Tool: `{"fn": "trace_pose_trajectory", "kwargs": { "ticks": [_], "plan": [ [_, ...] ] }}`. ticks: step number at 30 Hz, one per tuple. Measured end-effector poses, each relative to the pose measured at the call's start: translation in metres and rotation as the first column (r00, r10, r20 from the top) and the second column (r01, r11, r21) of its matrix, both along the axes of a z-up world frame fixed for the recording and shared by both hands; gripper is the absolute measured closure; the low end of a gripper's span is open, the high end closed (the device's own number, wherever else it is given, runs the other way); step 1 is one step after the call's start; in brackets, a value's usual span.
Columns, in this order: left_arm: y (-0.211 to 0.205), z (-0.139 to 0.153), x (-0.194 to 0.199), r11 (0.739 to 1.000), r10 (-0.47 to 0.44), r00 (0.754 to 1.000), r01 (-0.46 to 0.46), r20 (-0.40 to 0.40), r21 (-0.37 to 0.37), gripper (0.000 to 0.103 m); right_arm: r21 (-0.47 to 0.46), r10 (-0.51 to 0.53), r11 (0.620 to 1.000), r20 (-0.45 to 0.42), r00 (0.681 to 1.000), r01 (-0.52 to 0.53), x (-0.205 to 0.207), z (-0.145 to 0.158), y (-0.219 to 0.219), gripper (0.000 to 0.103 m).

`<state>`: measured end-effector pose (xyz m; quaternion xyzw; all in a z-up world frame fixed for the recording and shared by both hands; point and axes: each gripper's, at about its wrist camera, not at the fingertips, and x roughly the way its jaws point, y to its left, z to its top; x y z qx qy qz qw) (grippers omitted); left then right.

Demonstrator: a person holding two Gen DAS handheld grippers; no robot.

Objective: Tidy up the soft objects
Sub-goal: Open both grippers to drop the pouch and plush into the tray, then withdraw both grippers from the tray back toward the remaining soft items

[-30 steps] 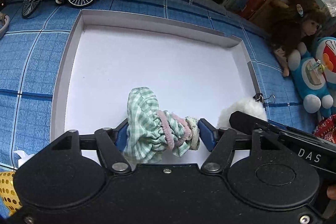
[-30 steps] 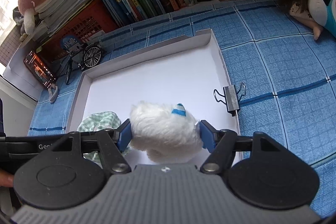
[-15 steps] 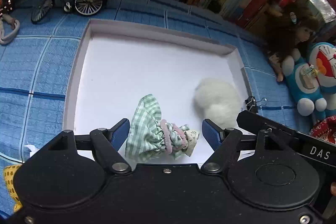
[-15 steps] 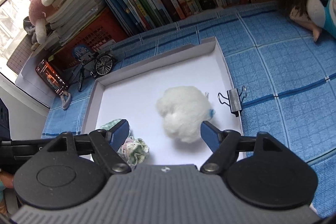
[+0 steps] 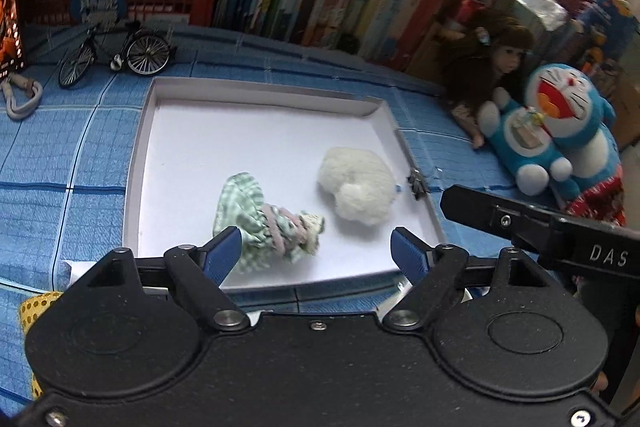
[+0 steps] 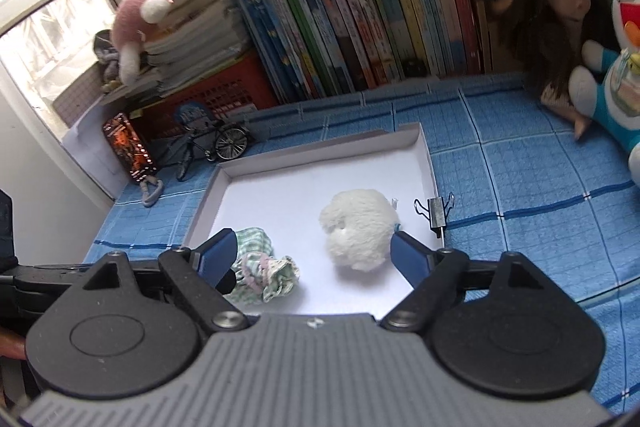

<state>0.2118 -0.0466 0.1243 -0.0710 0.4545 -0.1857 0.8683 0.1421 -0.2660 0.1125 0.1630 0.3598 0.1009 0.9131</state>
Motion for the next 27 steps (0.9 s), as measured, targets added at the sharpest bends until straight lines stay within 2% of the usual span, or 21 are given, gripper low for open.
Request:
{"fn": "trace_pose_trajectory", "kwargs": {
  "ticks": [8,14,21,27],
  "plan": [
    [0.000,0.017,-0.043,0.999,-0.041,0.992,0.042,0.116,-0.004,0.020,0.010,0.022,1.000,0.095,0.995,-0.023,-0.040,0.013,-0.006,0.009],
    [-0.002,0.023,-0.074,0.997,-0.074,0.977,0.073,0.201,0.011,0.017,-0.010,0.019,1.000,0.166,0.986,-0.018,-0.068,0.014,-0.008,0.005],
    [-0.007,0.020,-0.106,0.994,-0.109,0.961,0.111,0.252,0.008,0.014,-0.006,0.015,1.000,0.220,0.975,-0.014,-0.093,0.008,-0.010,0.001],
    [-0.012,0.012,-0.135,0.995,-0.092,0.940,0.103,0.330,-0.014,0.013,0.016,-0.035,0.999,0.304,0.952,0.032,-0.123,-0.002,-0.019,0.000]
  ]
}}
